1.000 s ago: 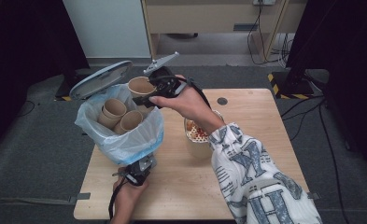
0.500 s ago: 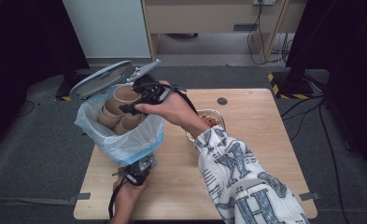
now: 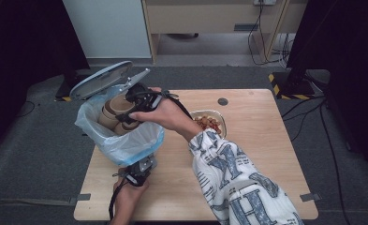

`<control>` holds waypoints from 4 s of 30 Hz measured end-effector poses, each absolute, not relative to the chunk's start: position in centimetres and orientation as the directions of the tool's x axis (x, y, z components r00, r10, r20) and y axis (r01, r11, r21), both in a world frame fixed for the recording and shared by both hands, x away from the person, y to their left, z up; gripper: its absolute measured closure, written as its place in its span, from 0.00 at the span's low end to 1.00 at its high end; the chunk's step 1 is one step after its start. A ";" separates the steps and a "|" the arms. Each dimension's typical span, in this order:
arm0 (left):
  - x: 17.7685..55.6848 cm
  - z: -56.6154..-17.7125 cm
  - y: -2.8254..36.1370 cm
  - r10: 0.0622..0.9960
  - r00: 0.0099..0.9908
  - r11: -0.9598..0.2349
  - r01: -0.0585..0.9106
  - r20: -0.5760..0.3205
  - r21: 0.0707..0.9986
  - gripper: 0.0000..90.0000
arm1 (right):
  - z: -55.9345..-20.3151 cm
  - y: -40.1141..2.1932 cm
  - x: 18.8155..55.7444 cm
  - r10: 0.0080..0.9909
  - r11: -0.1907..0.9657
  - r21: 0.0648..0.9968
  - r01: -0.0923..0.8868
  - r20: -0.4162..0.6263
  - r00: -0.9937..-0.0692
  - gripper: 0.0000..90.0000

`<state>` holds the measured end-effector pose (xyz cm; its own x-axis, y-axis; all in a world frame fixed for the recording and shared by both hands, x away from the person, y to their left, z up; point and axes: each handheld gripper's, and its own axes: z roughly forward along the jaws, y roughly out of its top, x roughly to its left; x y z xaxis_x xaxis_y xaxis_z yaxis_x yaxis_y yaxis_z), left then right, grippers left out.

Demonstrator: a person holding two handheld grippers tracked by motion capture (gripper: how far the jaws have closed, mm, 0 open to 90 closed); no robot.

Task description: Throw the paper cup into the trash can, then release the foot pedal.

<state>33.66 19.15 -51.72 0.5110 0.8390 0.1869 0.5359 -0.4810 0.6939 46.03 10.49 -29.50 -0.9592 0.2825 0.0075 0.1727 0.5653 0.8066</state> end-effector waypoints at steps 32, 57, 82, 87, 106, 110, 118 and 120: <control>33.7 -51.7 19.2 0.837 0.514 -0.483 0.534 0.187 0.694 0.99 | -28.9 4.7 47.3 0.409 0.474 0.853 0.221 0.009 -0.913 0.10; 33.7 -51.7 19.2 0.837 0.515 -0.483 0.534 0.186 0.694 0.99 | -29.2 -1.6 48.6 0.512 0.419 0.867 0.270 0.021 -0.859 0.09; 33.7 -51.7 19.2 0.835 0.516 -0.486 0.530 0.191 0.694 0.99 | -30.1 -7.4 49.3 0.593 0.391 0.865 0.314 0.024 -0.805 0.08; 33.6 -51.7 19.1 0.837 0.512 -0.484 0.531 0.191 0.695 0.99 | -30.3 -8.6 49.3 0.609 0.384 0.865 0.324 0.026 -0.792 0.08; 33.6 -51.7 19.1 0.837 0.512 -0.485 0.531 0.193 0.694 0.99 | -31.2 -11.9 49.4 0.656 0.369 0.858 0.358 0.032 -0.754 0.08; 33.6 -51.7 19.1 0.837 0.512 -0.485 0.532 0.192 0.695 0.99 | -31.3 -12.3 49.4 0.660 0.367 0.858 0.360 0.033 -0.750 0.08; 33.4 -51.6 19.2 0.848 0.499 -0.465 0.536 0.181 0.704 0.93 | -31.8 -13.4 49.4 0.674 0.360 0.855 0.373 0.038 -0.738 0.08; 33.1 -51.3 19.2 0.860 0.488 -0.437 0.548 0.152 0.713 0.76 | -31.9 -14.0 49.5 0.679 0.353 0.857 0.374 0.040 -0.733 0.08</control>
